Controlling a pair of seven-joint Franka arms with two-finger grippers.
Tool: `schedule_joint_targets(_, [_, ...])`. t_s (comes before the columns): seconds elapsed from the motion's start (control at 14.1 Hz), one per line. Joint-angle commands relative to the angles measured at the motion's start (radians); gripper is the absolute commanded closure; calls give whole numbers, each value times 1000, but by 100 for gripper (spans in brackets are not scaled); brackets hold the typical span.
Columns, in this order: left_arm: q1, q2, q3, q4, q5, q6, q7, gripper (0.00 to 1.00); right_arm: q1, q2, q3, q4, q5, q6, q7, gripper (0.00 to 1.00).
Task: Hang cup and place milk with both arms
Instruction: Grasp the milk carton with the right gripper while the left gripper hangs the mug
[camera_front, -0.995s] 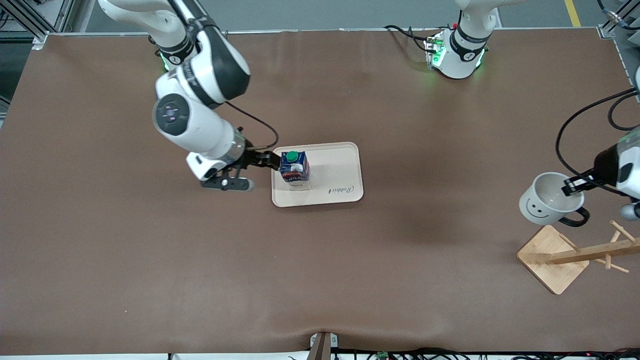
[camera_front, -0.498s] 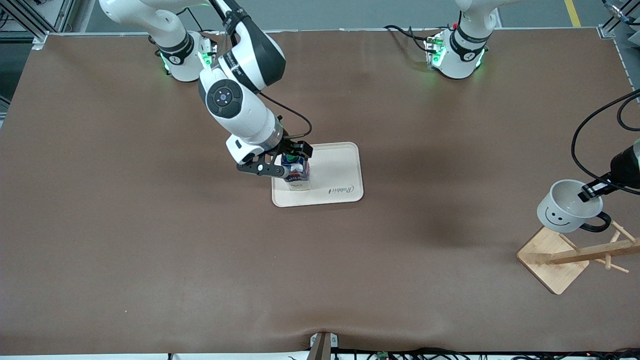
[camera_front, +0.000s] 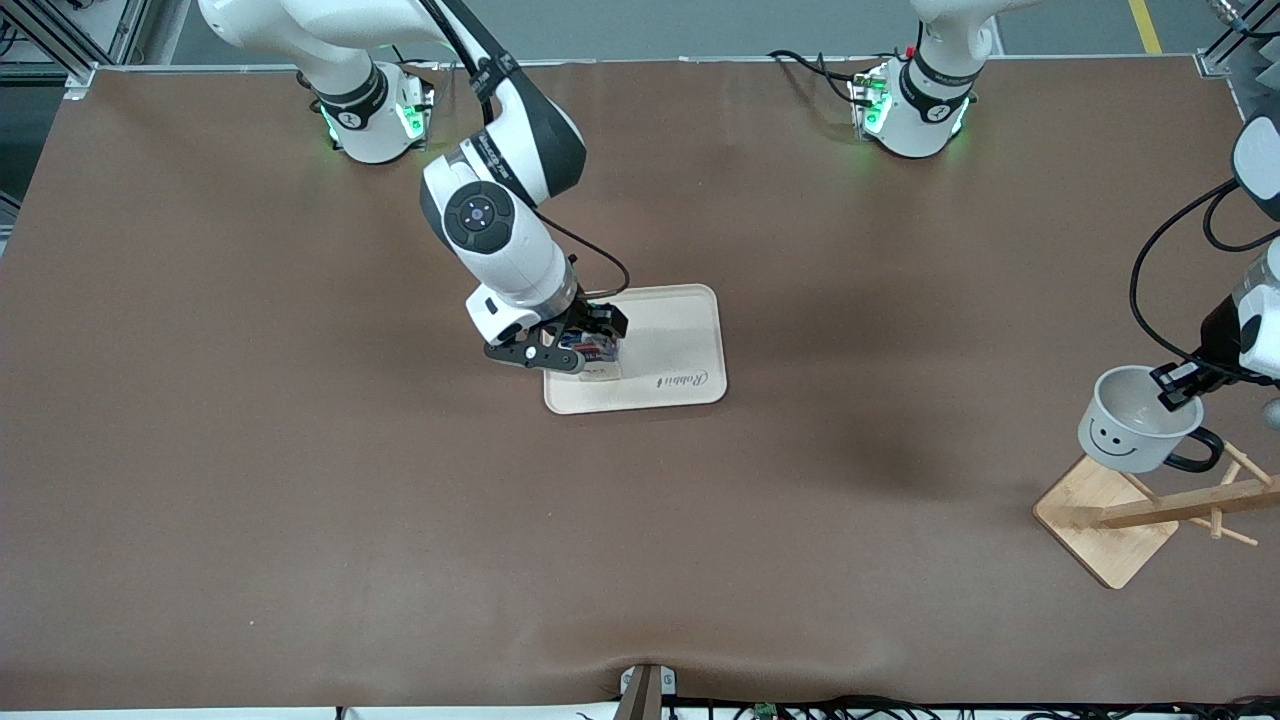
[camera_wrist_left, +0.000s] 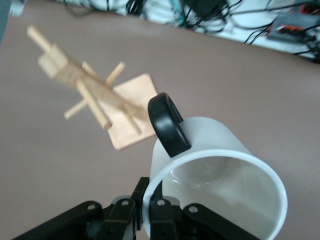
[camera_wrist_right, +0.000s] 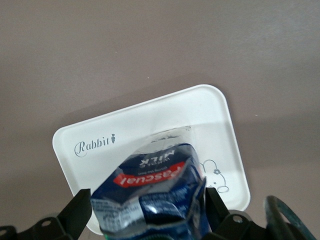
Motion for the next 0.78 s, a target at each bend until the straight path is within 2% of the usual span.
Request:
schedule_joint_targets(0.0, [40, -36, -12, -67, 8, 117, 126, 100, 15, 10, -8, 7, -14, 5, 31, 90])
schedule_joint_targets(0.07, [49, -34, -12, -82, 2, 146, 163, 100, 6, 10, -7, 15, -7, -25, 31, 100])
schedule_joint_targets(0.36, [88, -51, -13, -189, 0, 281, 192, 100, -11, -12, -10, 44, -9, -91, 19, 100])
schedule_joint_targets(0.64, [88, -79, -12, -217, -35, 264, 209, 100, -99, -19, -11, 264, -20, -495, -47, 100])
schedule_joint_targets(0.71, [88, -91, -13, -229, -35, 261, 211, 100, -137, -41, -11, 283, -23, -550, -80, 100])
